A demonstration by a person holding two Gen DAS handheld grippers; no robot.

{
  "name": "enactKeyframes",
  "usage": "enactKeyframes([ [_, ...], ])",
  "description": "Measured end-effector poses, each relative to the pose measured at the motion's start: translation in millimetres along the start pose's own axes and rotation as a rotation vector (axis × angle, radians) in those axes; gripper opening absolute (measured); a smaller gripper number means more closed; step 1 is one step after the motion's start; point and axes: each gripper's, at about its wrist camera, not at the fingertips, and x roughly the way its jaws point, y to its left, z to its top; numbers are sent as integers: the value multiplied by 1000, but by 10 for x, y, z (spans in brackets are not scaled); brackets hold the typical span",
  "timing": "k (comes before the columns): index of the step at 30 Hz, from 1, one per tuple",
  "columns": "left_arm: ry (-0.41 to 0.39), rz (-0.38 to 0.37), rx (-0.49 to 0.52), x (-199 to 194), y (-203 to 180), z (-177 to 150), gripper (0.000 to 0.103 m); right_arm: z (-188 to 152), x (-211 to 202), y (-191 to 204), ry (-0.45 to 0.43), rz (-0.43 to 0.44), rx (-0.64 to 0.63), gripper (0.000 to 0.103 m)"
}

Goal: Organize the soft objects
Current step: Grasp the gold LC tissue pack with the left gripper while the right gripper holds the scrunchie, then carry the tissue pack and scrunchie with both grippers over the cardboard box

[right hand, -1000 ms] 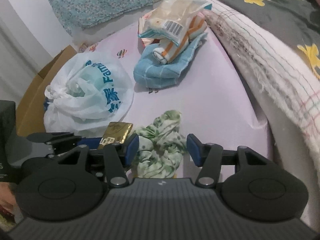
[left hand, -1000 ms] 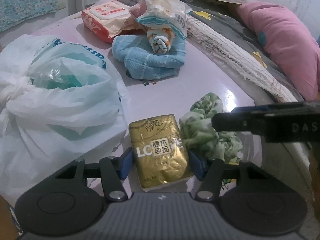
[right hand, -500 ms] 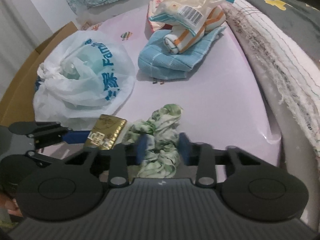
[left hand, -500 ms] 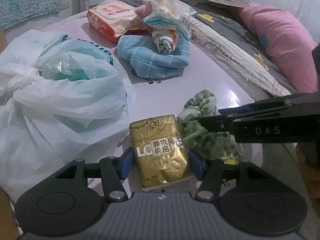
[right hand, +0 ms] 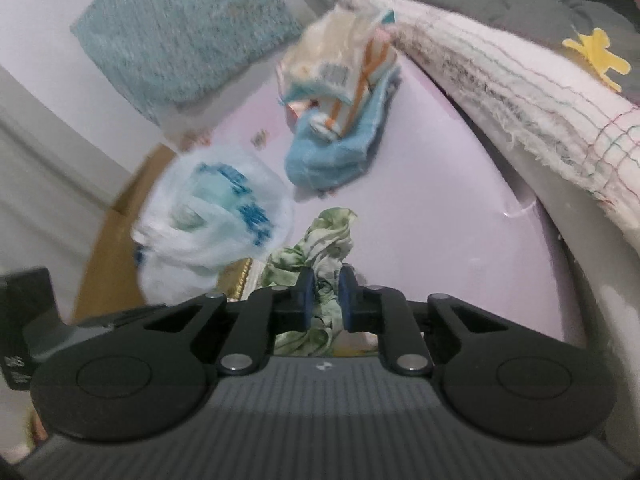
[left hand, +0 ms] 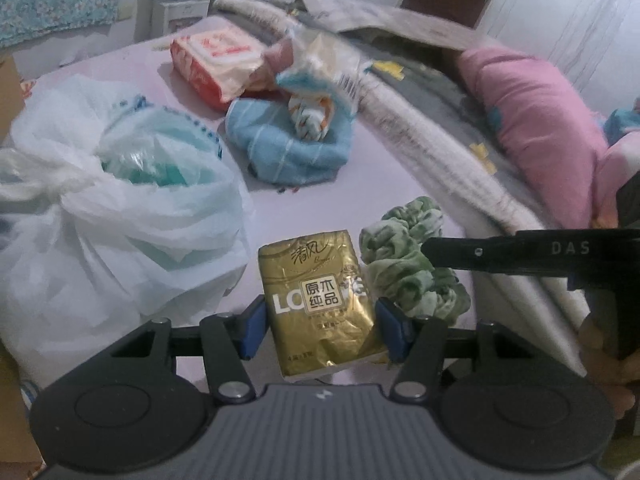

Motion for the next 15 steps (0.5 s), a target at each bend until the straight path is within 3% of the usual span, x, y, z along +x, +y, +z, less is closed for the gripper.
enactKeyframes([
  [8,-106,-69,-32,-631,73,49,59,126,-323,459,-78,120,-56,12],
  [15,-238,-33,-92,-1328,412,146,59,364,-232,1122,-75,240,-170,12],
])
